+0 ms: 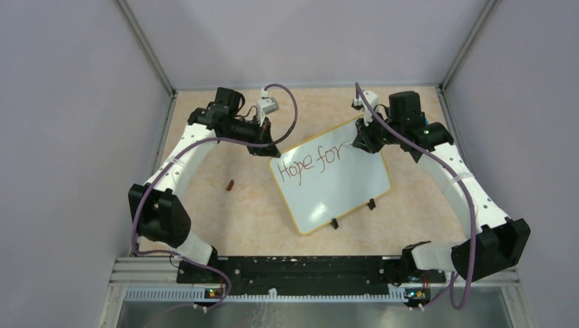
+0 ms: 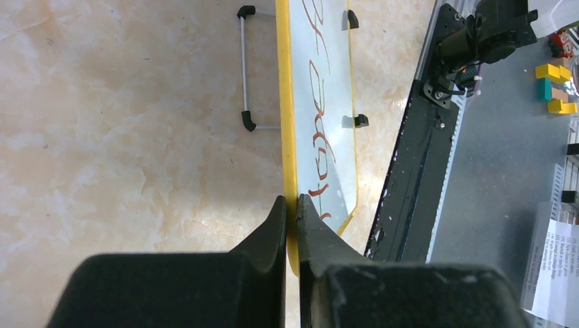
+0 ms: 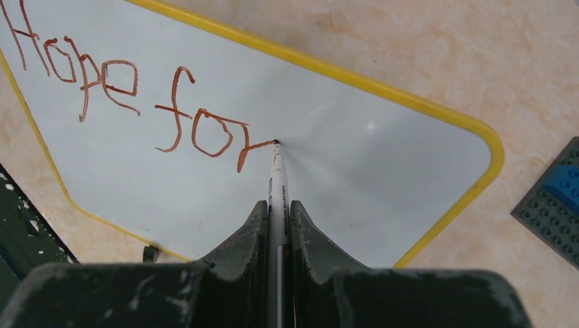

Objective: Write a sentence on the whiteboard

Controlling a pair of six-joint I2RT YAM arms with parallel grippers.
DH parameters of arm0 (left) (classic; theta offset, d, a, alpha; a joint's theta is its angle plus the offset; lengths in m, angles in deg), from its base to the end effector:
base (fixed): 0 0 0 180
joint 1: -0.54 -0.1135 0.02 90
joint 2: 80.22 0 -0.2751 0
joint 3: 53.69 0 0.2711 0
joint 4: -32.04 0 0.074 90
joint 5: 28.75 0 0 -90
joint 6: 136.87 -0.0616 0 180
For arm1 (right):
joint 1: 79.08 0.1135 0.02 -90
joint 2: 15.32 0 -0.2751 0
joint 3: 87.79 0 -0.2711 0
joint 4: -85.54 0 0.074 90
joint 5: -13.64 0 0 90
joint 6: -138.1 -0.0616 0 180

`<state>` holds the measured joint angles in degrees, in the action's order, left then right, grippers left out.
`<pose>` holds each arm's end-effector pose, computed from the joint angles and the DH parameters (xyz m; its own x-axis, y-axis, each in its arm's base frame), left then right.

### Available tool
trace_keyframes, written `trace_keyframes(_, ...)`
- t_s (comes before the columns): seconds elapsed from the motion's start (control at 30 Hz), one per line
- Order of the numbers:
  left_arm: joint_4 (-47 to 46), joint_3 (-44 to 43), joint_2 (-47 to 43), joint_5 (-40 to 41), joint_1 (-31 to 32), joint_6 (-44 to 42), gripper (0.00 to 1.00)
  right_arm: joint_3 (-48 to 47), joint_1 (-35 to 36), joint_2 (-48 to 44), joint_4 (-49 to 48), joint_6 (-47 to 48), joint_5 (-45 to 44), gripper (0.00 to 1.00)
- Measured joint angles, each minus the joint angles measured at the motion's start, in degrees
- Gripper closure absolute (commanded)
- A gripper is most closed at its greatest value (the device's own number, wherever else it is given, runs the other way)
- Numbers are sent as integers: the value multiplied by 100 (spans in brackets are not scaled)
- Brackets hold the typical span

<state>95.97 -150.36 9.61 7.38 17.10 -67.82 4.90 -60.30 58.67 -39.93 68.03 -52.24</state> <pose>0.3197 -0.1470 0.3283 -0.5410 0.3808 -0.7498 0.8375 0.3254 -0.4390 0.2815 0.1223 0.3546 -0.3870 -0.4602 -0.7990 -0.7625 0.6470 -0.0033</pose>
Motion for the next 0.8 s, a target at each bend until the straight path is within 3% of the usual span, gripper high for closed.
trace_keyframes(0.33, 4, -2, -2, -9, 0, 0, 100, -61, -76, 4, 44, 122, 133, 100)
trace_keyframes(0.8, 223, -293, 146, 190, 114, -133, 100, -170, -63, -177, 992, 754, 1558, 100)
